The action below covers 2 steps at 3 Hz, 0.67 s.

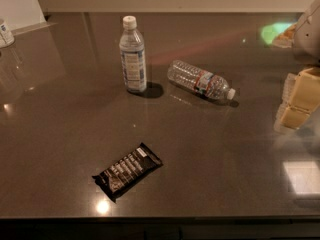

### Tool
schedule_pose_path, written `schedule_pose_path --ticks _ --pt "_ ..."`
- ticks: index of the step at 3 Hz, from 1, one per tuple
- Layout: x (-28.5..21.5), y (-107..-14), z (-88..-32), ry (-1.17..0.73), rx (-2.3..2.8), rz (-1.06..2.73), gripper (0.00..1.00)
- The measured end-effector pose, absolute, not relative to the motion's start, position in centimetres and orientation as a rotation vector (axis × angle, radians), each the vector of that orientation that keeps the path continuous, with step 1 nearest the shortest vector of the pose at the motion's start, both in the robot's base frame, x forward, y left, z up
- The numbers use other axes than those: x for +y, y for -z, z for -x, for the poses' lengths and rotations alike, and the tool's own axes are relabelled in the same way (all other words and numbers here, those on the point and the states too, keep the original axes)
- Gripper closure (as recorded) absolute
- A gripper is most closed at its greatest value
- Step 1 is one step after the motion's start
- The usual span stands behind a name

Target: Pick water bottle

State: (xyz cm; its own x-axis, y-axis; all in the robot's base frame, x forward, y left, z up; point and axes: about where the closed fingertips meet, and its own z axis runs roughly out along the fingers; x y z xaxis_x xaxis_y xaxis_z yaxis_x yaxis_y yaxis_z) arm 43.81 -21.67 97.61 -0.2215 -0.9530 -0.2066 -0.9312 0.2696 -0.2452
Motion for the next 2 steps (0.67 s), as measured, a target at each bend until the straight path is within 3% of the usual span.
schedule_pose_path --ticks 2 --pt "-21.4 -97.6 -44.9 0.099 2.235 1.665 0.00"
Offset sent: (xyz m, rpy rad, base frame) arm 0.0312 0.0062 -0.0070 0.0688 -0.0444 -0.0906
